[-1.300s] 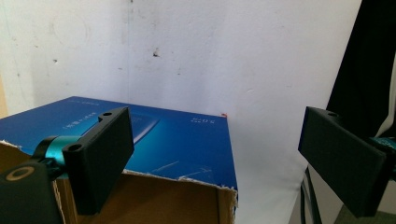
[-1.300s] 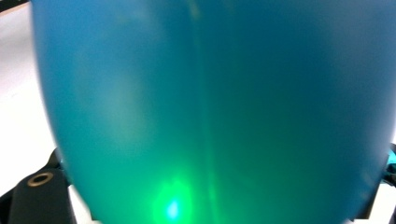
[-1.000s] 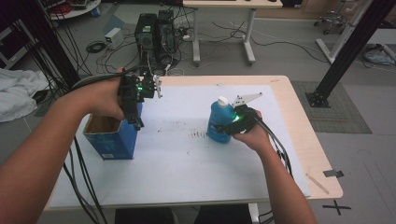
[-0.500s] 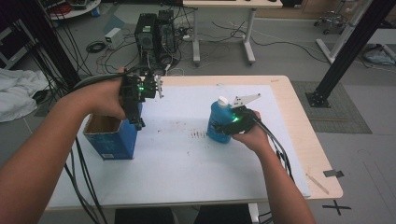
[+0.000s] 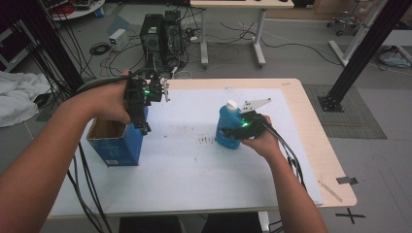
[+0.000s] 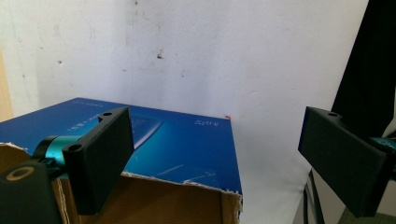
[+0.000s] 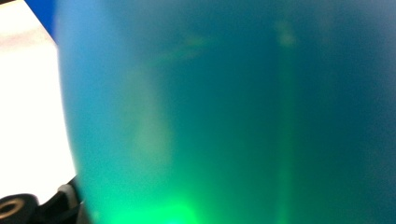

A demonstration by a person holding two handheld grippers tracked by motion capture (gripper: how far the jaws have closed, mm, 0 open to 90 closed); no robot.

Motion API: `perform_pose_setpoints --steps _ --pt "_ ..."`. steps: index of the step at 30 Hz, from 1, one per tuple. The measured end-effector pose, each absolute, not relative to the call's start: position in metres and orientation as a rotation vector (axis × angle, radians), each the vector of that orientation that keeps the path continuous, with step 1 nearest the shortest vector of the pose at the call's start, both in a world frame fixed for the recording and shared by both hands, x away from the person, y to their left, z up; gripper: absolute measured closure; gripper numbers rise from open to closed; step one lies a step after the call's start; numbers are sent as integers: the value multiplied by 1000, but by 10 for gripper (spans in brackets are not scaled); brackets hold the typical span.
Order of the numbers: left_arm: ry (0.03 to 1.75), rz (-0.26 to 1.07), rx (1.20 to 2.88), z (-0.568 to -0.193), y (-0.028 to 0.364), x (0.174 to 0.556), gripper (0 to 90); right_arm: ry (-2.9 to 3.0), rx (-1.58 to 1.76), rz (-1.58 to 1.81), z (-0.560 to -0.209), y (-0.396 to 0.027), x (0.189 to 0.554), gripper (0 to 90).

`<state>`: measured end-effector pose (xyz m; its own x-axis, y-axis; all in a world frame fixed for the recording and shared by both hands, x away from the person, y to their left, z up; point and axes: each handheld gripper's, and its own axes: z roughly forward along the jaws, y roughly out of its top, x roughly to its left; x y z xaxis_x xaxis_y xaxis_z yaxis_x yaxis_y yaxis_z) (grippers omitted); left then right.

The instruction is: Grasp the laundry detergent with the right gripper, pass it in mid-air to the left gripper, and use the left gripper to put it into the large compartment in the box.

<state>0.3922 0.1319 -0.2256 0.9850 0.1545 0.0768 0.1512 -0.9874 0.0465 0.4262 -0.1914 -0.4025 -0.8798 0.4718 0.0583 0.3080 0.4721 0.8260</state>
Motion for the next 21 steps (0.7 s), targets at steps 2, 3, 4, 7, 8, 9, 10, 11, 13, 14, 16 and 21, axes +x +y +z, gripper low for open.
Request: perform_pose_setpoints --steps 2,3,4,7,8,9,10,11,13,14,16,21 --pt "242 124 3088 -226 131 392 103 2541 677 1367 -402 -191 426 428" --pt "240 122 3087 -226 131 393 103 2539 670 1366 -403 -191 426 430" --pt "236 119 3089 -226 131 393 103 2539 668 1365 -402 -191 426 432" --pt "235 122 3093 -226 131 393 104 2540 664 1372 -402 -192 427 442" --pt "235 123 3090 -226 131 393 103 2540 664 1371 -402 -192 427 444" --pt "232 124 3091 -226 130 393 104 2540 665 1371 -402 -192 426 446" --pt "232 124 3091 -226 130 393 104 2540 665 1371 -402 -192 426 446" --pt "237 126 3089 -226 130 393 104 2538 667 1373 -402 -192 427 447" --pt "234 122 3088 -226 129 393 104 2538 669 1367 -402 -192 426 449" --pt "236 123 3088 -226 129 393 104 2537 669 1365 -402 -192 426 450" --pt "235 127 3088 -227 128 393 103 2535 661 1362 -401 -191 425 451" --pt "226 124 3083 -226 125 393 103 2530 635 1382 -396 -192 421 453"
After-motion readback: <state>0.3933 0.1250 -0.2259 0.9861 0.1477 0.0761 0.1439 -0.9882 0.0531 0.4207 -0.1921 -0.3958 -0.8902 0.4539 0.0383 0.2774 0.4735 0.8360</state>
